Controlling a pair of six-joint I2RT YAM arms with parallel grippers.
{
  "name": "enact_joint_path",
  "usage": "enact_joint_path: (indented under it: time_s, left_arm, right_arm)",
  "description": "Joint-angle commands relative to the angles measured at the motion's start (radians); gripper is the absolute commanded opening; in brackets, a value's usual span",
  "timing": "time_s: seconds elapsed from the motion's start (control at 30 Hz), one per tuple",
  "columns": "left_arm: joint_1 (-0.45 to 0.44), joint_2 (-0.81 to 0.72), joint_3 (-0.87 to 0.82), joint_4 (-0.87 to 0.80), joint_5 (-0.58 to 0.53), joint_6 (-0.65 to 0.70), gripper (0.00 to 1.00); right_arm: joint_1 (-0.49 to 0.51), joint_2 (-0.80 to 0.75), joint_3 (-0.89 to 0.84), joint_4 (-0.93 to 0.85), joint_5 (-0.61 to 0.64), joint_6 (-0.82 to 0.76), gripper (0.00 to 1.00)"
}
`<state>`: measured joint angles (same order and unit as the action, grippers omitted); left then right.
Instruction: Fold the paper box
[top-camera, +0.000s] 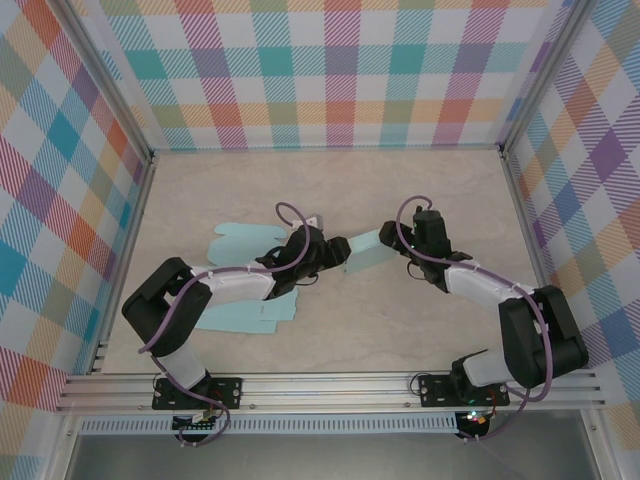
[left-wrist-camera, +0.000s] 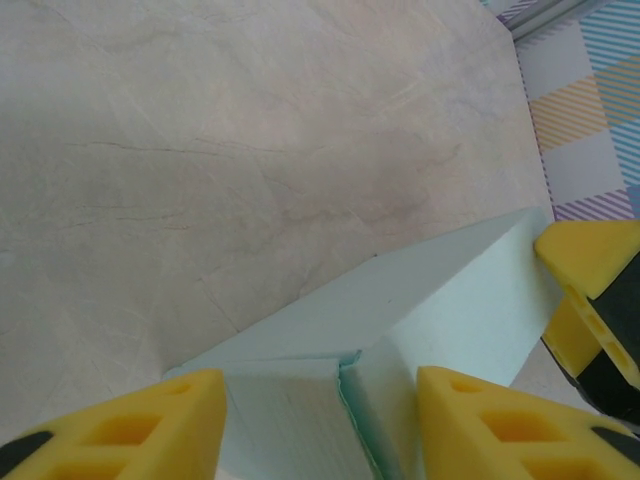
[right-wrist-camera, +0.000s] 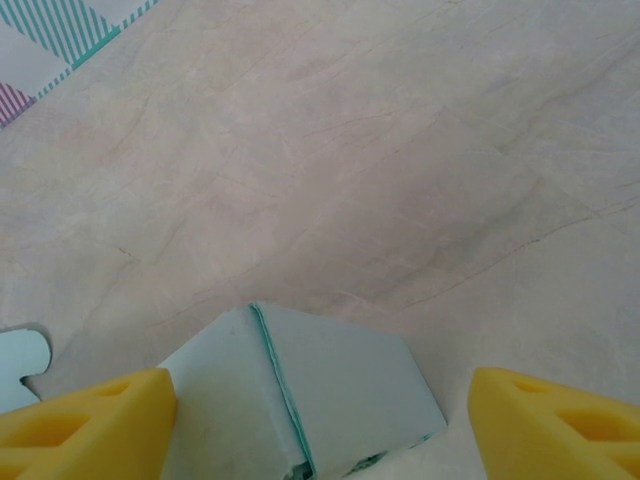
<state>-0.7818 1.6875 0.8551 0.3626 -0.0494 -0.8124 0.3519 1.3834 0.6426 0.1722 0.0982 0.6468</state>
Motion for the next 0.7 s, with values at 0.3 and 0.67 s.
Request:
enact_joint_path:
  time_s: [0.3, 0.67]
  left_arm:
    - [-0.005, 0.064, -0.079, -0.174, -0.083, 0.017, 0.24]
    - [-0.042, 0.069, -0.025, -0.234, -0.164, 0.047, 0.24]
  right_arm:
    - [-0.061, -0.027, 0.018, -0.169, -0.246, -0.147, 0.79]
    - [-0.06, -0.026, 0.107, -0.276, -0.394, -0.298, 1.0]
